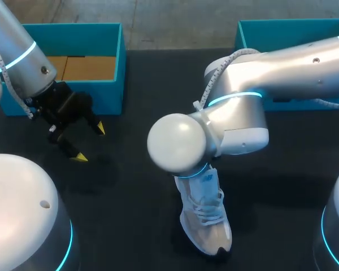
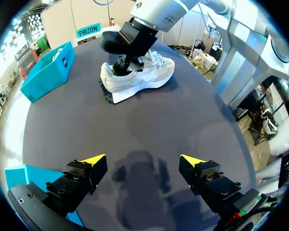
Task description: Take the shoe out of the shoebox, open the shoe tongue, remove and reinsert the insole, then place the shoe into the shoebox
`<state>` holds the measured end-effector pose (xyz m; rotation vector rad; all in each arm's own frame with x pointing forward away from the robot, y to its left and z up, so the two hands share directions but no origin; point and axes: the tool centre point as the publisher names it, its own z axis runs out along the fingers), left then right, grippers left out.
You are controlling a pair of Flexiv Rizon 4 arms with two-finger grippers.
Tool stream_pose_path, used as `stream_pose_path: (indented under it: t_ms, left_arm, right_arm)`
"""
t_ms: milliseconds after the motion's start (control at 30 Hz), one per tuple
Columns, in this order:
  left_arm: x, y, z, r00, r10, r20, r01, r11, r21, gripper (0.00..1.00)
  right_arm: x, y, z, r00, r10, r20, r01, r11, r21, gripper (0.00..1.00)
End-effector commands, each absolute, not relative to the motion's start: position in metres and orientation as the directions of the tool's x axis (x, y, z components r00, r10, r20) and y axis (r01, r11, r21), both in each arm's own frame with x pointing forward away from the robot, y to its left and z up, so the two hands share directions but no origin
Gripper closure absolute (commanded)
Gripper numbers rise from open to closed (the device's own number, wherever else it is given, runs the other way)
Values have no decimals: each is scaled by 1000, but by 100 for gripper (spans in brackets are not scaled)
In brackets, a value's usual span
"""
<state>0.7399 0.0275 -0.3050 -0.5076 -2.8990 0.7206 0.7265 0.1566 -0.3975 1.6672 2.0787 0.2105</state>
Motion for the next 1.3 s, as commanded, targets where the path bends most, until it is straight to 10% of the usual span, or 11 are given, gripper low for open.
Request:
stream_pose_path:
  t_ms: [33,1300]
  left_arm:
    - [739,28,-304,-938,346,27,294,832,-470,0]
    - [739,28,-304,-938,346,27,294,832,-470,0]
  right_arm:
    - [723,166,-416,-39,976,-214,891,131,434,100]
    - [703,160,-410,-31,962,-273,896,148,420,100]
